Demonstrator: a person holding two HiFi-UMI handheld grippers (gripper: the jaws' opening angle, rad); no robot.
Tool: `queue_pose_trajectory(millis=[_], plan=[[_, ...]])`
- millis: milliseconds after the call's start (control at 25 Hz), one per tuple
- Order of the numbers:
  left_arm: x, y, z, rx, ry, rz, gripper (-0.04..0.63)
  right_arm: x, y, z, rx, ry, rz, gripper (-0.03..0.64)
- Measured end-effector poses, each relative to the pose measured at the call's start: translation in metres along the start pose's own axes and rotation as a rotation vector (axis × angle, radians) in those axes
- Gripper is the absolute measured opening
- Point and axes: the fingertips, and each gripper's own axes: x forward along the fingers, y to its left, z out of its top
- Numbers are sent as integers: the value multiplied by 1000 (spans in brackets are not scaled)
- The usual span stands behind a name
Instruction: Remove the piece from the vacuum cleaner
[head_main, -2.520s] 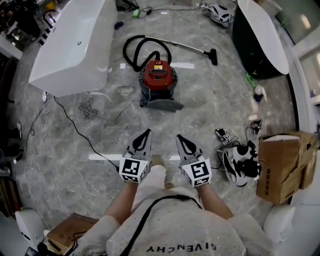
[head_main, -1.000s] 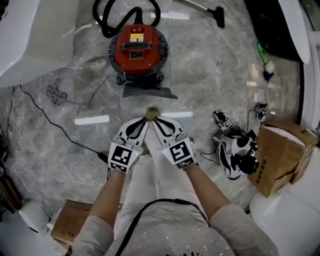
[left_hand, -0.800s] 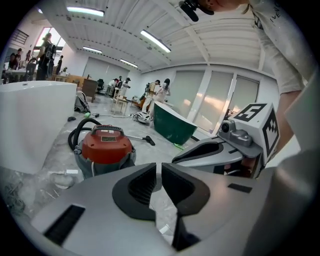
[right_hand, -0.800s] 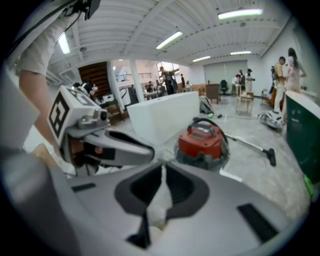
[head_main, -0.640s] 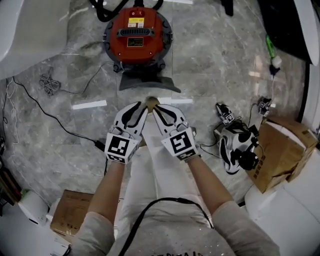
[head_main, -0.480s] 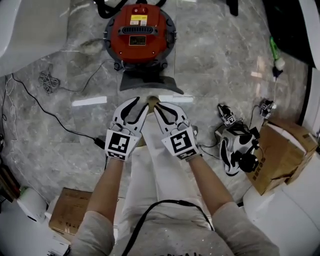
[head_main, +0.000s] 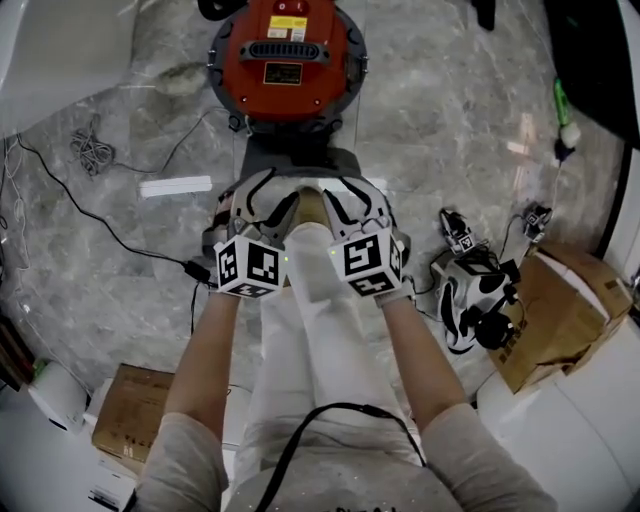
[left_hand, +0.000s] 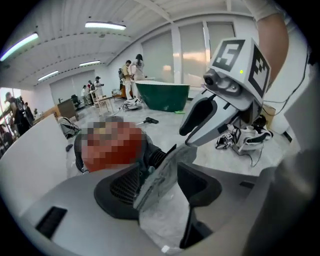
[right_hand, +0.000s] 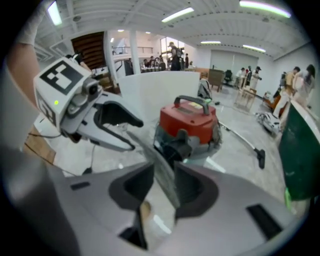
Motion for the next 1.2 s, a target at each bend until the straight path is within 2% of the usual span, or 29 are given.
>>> queue_pose_trajectory(millis=[200,360,560,680,880,1080,1200], plan=[[21,3,-13,90,112,-5,238,18,-11,-16,-76,103,-10,172],[35,5,-22,132,179,-2,238,31,-15,-23,-139,156,16,186],[50,3,-25,164,224,-12,238,45,-19,-25,-181,179,34,187],[55,2,-28,164,251,-5,238,48,-14,-26,-253,180,50,186],[60,2,-32,219,286,-9,232,54,-10,-26,-344,179,65,184],[59,-4,-35,274,295,-1,132,54,-13,-27,-357,169,43,133],[59,-1,-35,239,294,18,94,55,-15,-24,-377,157,27,92]])
